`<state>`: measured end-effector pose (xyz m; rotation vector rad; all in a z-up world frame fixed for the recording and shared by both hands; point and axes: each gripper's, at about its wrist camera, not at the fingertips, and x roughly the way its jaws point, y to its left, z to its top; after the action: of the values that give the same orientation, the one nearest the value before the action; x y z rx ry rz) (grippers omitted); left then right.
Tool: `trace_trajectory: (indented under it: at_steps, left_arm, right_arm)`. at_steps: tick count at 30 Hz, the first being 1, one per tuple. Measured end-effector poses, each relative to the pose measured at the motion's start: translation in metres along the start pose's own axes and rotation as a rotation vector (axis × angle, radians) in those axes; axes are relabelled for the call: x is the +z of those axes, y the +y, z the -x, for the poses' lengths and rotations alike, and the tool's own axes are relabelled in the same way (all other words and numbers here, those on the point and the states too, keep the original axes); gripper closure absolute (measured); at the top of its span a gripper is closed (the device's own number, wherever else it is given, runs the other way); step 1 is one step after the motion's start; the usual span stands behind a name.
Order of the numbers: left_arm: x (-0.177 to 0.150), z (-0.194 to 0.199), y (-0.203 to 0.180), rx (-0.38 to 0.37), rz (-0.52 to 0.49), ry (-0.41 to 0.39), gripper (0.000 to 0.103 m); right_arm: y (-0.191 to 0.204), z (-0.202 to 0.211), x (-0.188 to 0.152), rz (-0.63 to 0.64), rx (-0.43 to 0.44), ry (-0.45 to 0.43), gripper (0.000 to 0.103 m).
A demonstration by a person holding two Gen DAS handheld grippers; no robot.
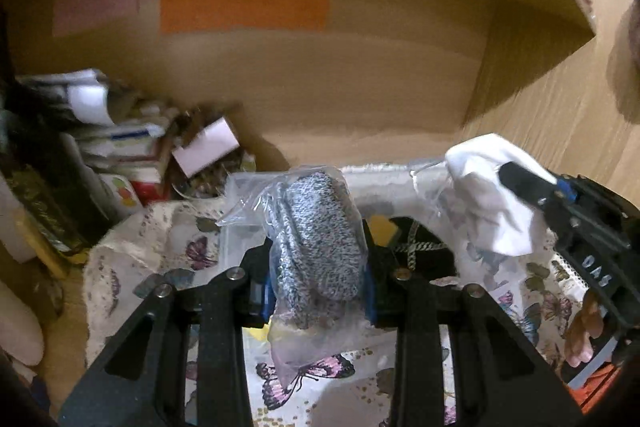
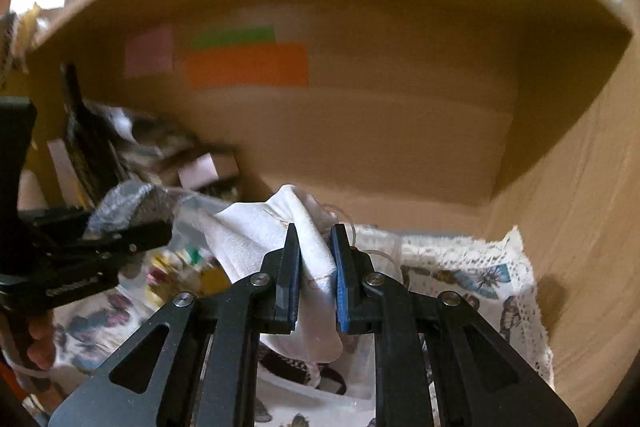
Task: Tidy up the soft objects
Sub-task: 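Place the bagged sock and white mask into the clear box and release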
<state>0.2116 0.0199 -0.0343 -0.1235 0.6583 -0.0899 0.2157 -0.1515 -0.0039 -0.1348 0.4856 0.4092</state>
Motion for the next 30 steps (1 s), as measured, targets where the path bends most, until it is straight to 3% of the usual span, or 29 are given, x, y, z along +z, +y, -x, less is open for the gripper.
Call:
trace_trajectory:
  at_steps: [6,15,18,21,23,30]
  left_arm:
    - [-0.013,-0.043,-0.003,-0.028,-0.026,0.096,0.07]
    - [-0.022,-0.055,-0.001,-0.029,-0.03,0.134,0.062]
    - [-0.022,-0.052,-0.003,-0.037,-0.032,0.141,0.053]
    - [-0.02,-0.043,-0.006,-0.037,-0.044,0.129,0.051]
    - [-0.018,-0.034,-0.008,-0.028,-0.051,0.105,0.049]
    - [-0.012,0.009,-0.013,0.001,-0.069,-0.012,0.036]
  right_arm:
    - [0.003,-0.042,-0.022,0.039,-0.024,0.166,0.09]
    - [0.006,-0.059,-0.035,0.075,-0.046,0.247,0.086]
    - [0.002,-0.055,-0.032,0.055,-0.029,0.249,0.08]
    - [0.0,-0.048,-0.029,0.041,-0.018,0.234,0.07]
    - [0.001,-0.038,-0.024,0.035,-0.014,0.21,0.06]
    - [0.005,0.003,-0.01,0.034,-0.006,0.103,0.041]
